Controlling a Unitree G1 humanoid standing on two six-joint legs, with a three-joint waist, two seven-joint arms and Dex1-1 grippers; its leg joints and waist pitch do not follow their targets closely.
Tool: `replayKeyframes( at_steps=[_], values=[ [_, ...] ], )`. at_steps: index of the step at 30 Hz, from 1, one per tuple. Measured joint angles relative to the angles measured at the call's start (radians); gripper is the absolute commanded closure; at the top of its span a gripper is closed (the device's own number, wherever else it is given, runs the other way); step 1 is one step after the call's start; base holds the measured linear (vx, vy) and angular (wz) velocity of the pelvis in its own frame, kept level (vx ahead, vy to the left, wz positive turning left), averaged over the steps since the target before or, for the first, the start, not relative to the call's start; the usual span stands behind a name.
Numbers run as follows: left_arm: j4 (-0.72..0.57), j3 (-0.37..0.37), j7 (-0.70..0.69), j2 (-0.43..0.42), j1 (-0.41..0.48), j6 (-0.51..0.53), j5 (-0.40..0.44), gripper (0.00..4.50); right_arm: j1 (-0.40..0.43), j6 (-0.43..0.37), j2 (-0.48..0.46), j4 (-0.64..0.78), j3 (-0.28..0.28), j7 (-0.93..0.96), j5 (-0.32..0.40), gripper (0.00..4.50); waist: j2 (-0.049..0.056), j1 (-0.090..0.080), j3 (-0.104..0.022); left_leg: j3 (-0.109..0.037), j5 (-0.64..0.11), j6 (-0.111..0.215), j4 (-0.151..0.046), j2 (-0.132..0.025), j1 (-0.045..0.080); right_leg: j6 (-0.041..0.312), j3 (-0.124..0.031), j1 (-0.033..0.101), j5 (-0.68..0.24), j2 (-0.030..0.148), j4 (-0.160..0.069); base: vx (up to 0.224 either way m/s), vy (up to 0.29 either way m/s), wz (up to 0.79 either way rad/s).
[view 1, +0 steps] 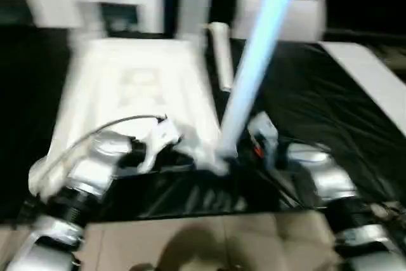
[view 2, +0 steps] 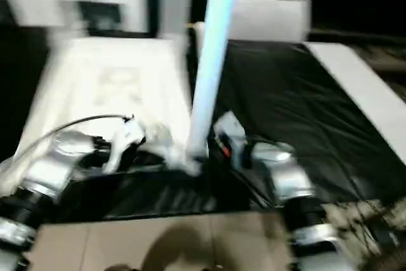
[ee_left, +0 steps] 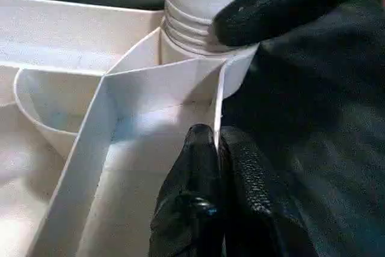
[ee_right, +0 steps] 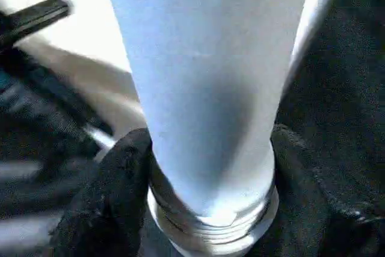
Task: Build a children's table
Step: Rotate leg to tighten
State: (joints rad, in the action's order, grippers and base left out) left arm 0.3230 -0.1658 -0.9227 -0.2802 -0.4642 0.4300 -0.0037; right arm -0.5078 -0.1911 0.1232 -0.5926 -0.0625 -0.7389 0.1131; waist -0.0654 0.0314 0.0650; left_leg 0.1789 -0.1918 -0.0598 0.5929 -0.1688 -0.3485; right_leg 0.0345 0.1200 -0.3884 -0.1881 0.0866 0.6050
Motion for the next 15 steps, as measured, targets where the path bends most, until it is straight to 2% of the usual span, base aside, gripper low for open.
replayKeyframes(
  at_steps=[2, 3, 4, 6, 7, 9, 15],
  values=[
    [-0.012, 0.046, 0.128, 0.09, 0.002, 0.043, -0.001, 4.5, -0.037, -0.022, -0.049, -0.036, 0.042, 0.148, -0.006, 1.82, -0.002, -0.005, 0.001, 0.0, 0.0, 0.0, 0.002, -0.001, -0.001, 0.0, 0.001, -0.002, 0.0, 0.0, 0.0, 0.0, 0.0, 0.0],
    [-0.034, 0.071, 0.193, 0.151, 0.003, 0.05, -0.017, 4.5, -0.048, -0.034, -0.07, -0.04, 0.047, 0.178, -0.004, 1.82, -0.009, -0.007, 0.001, 0.0, 0.0, 0.0, 0.002, -0.002, -0.004, 0.001, 0.001, -0.005, 0.001, -0.001, 0.0, 0.0, 0.0, 0.0],
    [-0.054, 0.076, 0.235, 0.181, -0.002, 0.057, -0.019, 4.5, -0.05, -0.037, -0.1, -0.04, 0.047, 0.201, -0.006, 1.82, -0.015, -0.01, -0.002, 0.0, 0.0, 0.0, 0.002, -0.004, -0.007, 0.002, 0.001, -0.005, 0.001, -0.003, 0.0, 0.0, 0.0, 0.0],
    [-0.057, 0.104, 0.341, 0.225, -0.005, 0.073, -0.018, 4.5, -0.08, -0.047, -0.135, -0.061, 0.057, 0.281, -0.011, 1.82, -0.017, -0.012, -0.003, -0.001, -0.001, -0.001, 0.001, -0.005, -0.007, 0.005, 0.001, -0.007, 0.004, -0.006, -0.001, 0.0, 0.0, 0.0],
    [-0.058, 0.111, 0.372, 0.241, -0.006, 0.073, -0.017, 4.5, -0.089, -0.049, -0.144, -0.068, 0.063, 0.305, -0.011, 1.82, -0.018, -0.007, -0.004, -0.001, -0.001, -0.002, 0.0, -0.006, -0.009, 0.007, 0.0, -0.01, 0.006, -0.007, 0.0, 0.0, 0.0, 0.0],
    [-0.061, 0.111, 0.402, 0.249, -0.009, 0.073, -0.008, 4.5, -0.099, -0.05, -0.157, -0.075, 0.066, 0.336, -0.012, 1.82, -0.018, 0.002, -0.004, -0.002, -0.001, -0.002, -0.001, -0.008, -0.009, 0.006, 0.0, -0.011, 0.005, -0.01, 0.001, 0.0, 0.0, 0.0],
    [-0.068, 0.075, 0.401, 0.223, -0.015, 0.064, 0.041, 4.5, -0.102, -0.044, -0.173, -0.079, 0.066, 0.364, -0.033, 1.82, -0.018, 0.003, -0.004, -0.002, 0.0, -0.004, -0.002, -0.01, -0.007, 0.006, 0.0, -0.011, 0.006, -0.012, 0.001, 0.0, 0.0, 0.0]
  ],
)
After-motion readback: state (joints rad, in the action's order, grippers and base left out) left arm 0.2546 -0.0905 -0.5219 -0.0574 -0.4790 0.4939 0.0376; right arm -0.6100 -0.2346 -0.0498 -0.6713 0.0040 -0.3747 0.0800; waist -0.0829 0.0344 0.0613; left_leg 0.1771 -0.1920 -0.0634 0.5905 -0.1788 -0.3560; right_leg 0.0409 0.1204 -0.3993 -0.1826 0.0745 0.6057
